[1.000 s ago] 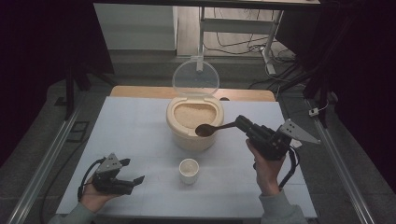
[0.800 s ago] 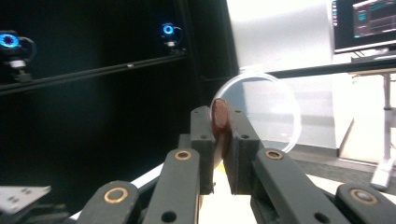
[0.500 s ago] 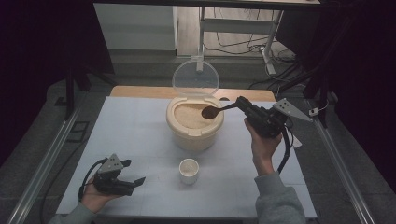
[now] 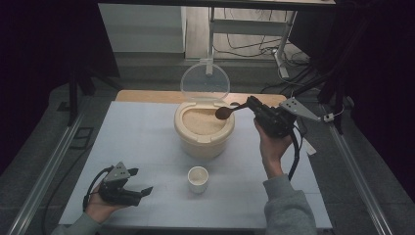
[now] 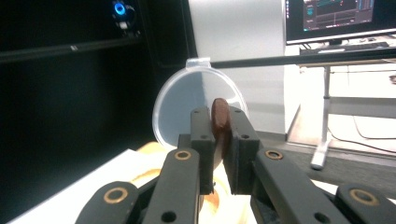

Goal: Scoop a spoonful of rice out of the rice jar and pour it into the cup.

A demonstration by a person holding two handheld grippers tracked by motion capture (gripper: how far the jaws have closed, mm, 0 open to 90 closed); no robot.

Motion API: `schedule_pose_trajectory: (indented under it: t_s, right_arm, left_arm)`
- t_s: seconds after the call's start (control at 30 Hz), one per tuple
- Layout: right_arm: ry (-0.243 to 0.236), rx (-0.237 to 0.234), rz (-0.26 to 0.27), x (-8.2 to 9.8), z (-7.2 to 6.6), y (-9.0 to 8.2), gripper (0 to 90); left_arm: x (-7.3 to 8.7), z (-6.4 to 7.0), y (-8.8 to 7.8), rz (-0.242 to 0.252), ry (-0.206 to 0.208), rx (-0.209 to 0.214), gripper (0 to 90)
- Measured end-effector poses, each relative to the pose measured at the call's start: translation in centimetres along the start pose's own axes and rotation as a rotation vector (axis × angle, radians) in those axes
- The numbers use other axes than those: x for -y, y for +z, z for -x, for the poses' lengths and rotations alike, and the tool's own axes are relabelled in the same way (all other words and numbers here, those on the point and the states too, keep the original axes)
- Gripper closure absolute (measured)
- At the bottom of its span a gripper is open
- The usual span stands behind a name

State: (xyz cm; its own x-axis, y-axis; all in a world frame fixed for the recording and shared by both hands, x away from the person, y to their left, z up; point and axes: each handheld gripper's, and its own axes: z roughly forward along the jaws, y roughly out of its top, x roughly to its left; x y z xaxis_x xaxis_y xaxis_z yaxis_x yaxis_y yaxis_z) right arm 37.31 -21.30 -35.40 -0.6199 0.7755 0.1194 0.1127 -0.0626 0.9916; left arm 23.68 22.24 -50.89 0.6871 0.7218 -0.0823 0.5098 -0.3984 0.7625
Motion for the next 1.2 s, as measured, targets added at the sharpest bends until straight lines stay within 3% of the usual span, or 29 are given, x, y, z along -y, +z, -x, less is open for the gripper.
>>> schedule_pose_trajectory:
  t_s: [0.27, 0.33, 0.43, 0.7, 1.13, 1.2]
  right_arm:
    - [-0.129, 0.034, -0.077, 0.6, -1.5, 1.4, 83.4]
    - [-0.152, 0.039, -0.094, 0.8, -1.9, 1.8, 83.3]
    - [-0.149, 0.034, -0.117, 1.2, -2.1, 2.3, 83.3]
    - [-0.010, 0.007, -0.159, 3.0, -1.2, 3.1, 83.3]
    - [0.281, -0.016, -0.154, 4.4, 0.9, 2.9, 83.2]
    - [0.307, -0.020, -0.157, 4.4, 0.9, 2.9, 83.1]
  left_arm:
    - [0.0, 0.1, 0.1, -0.005, 0.004, 0.005, 13.8]
    - [0.0, 0.1, 0.1, -0.005, 0.003, 0.005, 13.8]
    - [0.0, 0.1, 0.1, -0.006, 0.006, 0.007, 13.9]
    - [0.0, 0.2, 0.2, -0.008, 0.008, 0.011, 14.1]
    - [-0.1, 0.2, 0.4, -0.011, 0.010, 0.013, 14.1]
    - [-0.1, 0.2, 0.4, -0.011, 0.012, 0.013, 14.2]
